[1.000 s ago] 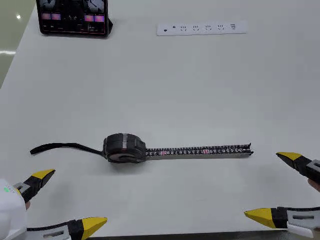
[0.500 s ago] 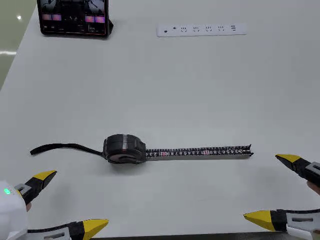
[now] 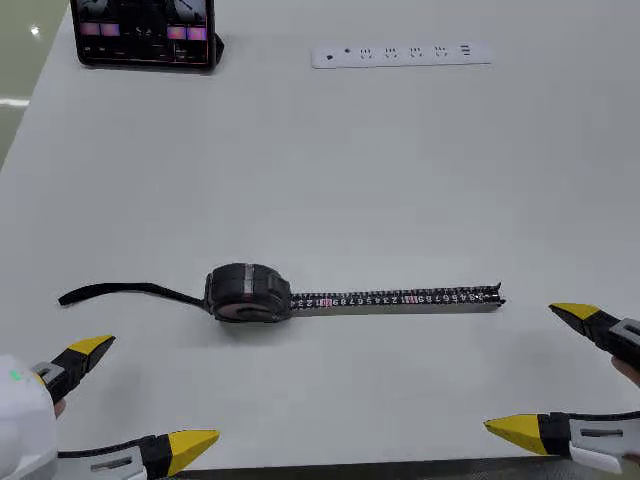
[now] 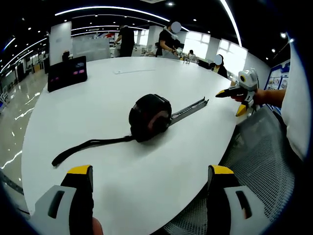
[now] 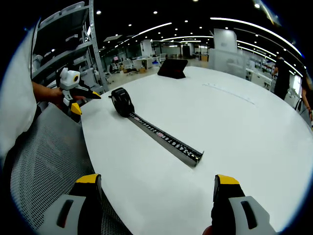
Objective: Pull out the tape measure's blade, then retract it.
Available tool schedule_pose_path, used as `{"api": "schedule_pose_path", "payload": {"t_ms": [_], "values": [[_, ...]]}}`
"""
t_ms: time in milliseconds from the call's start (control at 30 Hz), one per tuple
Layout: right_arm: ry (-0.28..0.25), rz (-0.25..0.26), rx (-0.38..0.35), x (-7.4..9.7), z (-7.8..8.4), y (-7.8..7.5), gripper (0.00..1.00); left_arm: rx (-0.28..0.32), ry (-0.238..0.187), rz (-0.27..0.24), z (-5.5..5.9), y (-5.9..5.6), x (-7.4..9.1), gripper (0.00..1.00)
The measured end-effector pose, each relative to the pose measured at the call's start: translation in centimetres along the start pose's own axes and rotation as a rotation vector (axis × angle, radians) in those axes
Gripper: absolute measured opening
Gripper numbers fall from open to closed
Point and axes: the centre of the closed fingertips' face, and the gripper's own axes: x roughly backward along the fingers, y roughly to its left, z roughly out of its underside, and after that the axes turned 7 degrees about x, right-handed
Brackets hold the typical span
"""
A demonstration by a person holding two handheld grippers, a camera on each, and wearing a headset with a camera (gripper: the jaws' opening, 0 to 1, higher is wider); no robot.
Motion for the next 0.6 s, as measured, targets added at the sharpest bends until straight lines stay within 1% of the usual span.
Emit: {"api": "schedule_pose_path", "payload": {"t_ms": [100,200,600], "values": [[-0.003,0.001,-0.002,-0.07,-0.01,0.05,0.94,0.007,-0.012,-0.014,-0.27,0.22,-0.05,0.95],[-0.009,0.007,-0.002,-0.16,-0.14,0.02,0.94,0.014,-0.021,-0.015,-0.47,0.23,-0.16,0.95],[-0.015,0.017,0.0,-0.17,-0.23,-0.04,0.94,0.017,-0.031,-0.026,-0.55,0.43,-0.17,0.95]]}}
